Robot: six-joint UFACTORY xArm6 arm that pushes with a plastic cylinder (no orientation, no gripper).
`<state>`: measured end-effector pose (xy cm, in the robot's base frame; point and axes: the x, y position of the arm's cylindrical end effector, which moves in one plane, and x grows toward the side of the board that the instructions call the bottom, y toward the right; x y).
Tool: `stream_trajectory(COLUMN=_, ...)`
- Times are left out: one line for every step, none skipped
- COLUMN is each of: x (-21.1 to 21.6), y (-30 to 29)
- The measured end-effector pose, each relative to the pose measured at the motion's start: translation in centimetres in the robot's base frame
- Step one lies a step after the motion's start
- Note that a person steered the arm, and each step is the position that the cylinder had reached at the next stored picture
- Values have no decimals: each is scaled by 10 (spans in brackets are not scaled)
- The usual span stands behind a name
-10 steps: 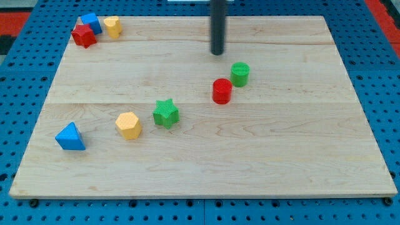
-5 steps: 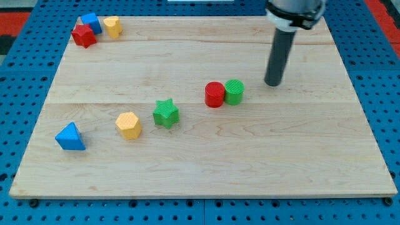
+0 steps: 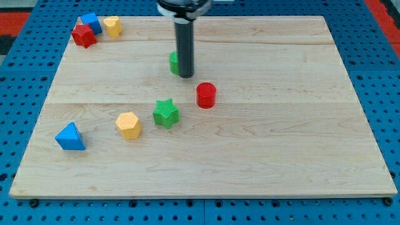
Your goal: Slide the green circle into the yellow heart
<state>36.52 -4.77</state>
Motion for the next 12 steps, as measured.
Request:
stream_trajectory(x=-15, y=-43)
stream_trajectory(x=-19, y=-66)
stream_trajectory(x=-5, y=-58)
stream_trajectory(x=5, y=-25)
stream_trajectory(x=2, y=7)
stream_trajectory(x=-13, y=1)
stream_trajectory(x=-32, y=-21)
stream_trajectory(x=-45, y=-42)
stream_trajectory(x=-45, y=-25)
stream_trajectory(x=-48, y=16)
stream_trajectory(x=-69, y=19)
stream_trajectory(x=-88, y=-13)
